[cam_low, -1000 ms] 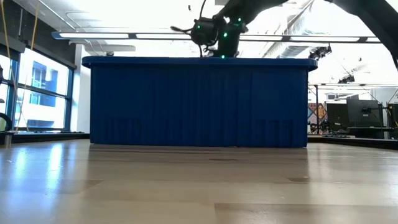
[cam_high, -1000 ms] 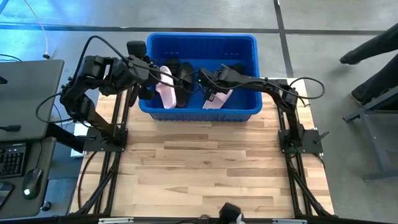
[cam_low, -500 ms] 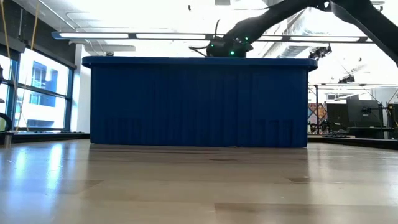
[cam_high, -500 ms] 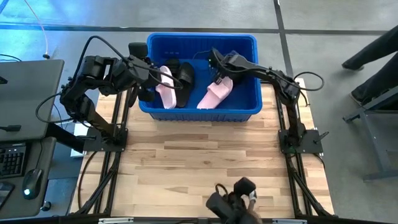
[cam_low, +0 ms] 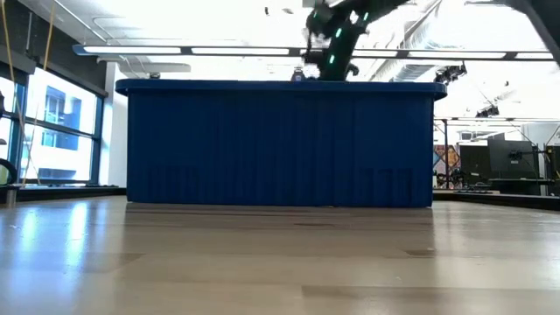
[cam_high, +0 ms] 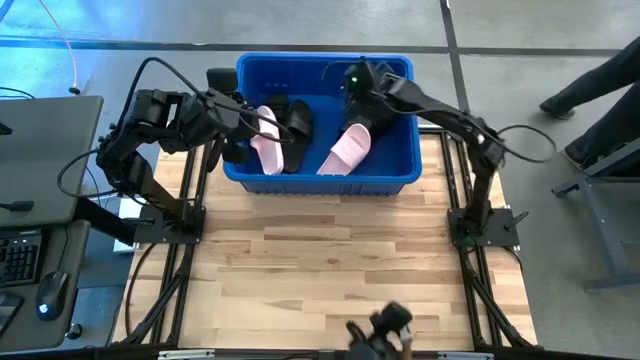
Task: Pick and place slides into bin
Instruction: Adjust the slides
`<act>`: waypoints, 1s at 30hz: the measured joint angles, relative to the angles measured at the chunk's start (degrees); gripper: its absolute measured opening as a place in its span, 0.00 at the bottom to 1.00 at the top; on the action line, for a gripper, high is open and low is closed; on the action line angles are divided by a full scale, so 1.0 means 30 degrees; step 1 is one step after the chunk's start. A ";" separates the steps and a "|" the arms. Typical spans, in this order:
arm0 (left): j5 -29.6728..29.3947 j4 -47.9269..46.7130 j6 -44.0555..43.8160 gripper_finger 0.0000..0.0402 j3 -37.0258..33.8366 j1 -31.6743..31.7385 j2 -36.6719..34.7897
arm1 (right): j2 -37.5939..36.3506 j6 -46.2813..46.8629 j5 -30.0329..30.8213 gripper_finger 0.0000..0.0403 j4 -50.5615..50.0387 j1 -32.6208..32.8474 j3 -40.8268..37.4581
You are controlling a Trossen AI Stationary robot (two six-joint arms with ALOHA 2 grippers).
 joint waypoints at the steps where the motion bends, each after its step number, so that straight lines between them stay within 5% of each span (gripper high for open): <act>1: 0.0067 0.0000 0.0001 0.31 0.0000 0.0000 0.0000 | -0.0532 0.0690 -0.0968 0.42 -0.0796 0.0259 0.0042; 4: 0.0102 0.0007 0.0001 0.31 0.0000 0.0000 0.0000 | -0.1275 0.2114 -0.3418 0.42 -0.3867 0.0886 0.0067; 8: 0.0117 0.0000 -0.0035 0.31 0.0000 0.0000 0.0005 | -0.0837 0.3037 -0.3424 0.42 -0.6684 0.1266 -0.0193; 15: 0.0773 0.0007 -0.0363 0.31 -0.0007 0.0000 0.0347 | -0.0208 0.4311 -0.1189 0.42 -0.4524 0.1246 -0.4183; 20: 0.0838 0.0007 0.0172 0.31 -0.0007 0.0000 0.0813 | -0.0335 0.3408 -0.1425 0.42 -0.2474 0.0375 -0.6158; 24: 0.0809 0.0007 0.0173 0.31 -0.0007 0.0000 0.1396 | -0.0260 0.4454 -0.0059 0.42 -0.3470 -0.0420 -0.5867; 30: 0.0767 0.0007 0.1252 0.31 -0.0007 0.0000 0.2061 | -0.0165 0.5778 -0.0586 0.42 -0.8899 -0.0652 -0.3688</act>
